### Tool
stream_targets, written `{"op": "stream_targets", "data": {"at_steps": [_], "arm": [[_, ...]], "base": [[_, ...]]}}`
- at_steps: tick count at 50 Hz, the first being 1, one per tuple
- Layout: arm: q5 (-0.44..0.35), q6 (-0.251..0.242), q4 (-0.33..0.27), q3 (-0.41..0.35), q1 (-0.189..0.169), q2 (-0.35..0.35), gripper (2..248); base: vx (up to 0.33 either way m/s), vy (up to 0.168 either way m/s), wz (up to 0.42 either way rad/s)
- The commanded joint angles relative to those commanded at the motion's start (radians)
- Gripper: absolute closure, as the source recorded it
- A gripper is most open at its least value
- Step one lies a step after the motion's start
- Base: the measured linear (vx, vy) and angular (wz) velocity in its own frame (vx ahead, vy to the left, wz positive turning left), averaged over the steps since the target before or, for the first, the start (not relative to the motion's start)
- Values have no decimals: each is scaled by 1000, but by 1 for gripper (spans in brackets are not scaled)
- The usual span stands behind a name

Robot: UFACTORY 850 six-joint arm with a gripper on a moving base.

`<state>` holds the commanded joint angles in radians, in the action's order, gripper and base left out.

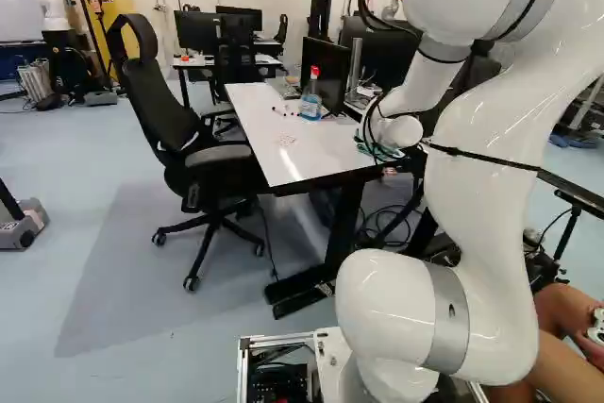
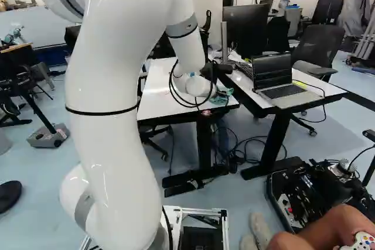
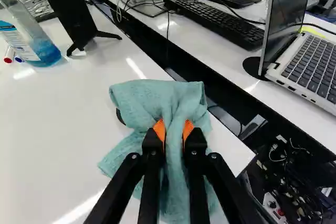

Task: Clean the table with the green towel

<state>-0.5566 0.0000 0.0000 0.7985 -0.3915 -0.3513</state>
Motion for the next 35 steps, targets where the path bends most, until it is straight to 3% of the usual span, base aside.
{"op": "stream_targets", "data": {"at_steps": [11, 35], "arm": [[0, 0, 0, 5, 8, 18, 195], [41, 0, 0, 75, 67, 11, 195]], "base": [[0, 0, 0], [0, 0, 0]]}}
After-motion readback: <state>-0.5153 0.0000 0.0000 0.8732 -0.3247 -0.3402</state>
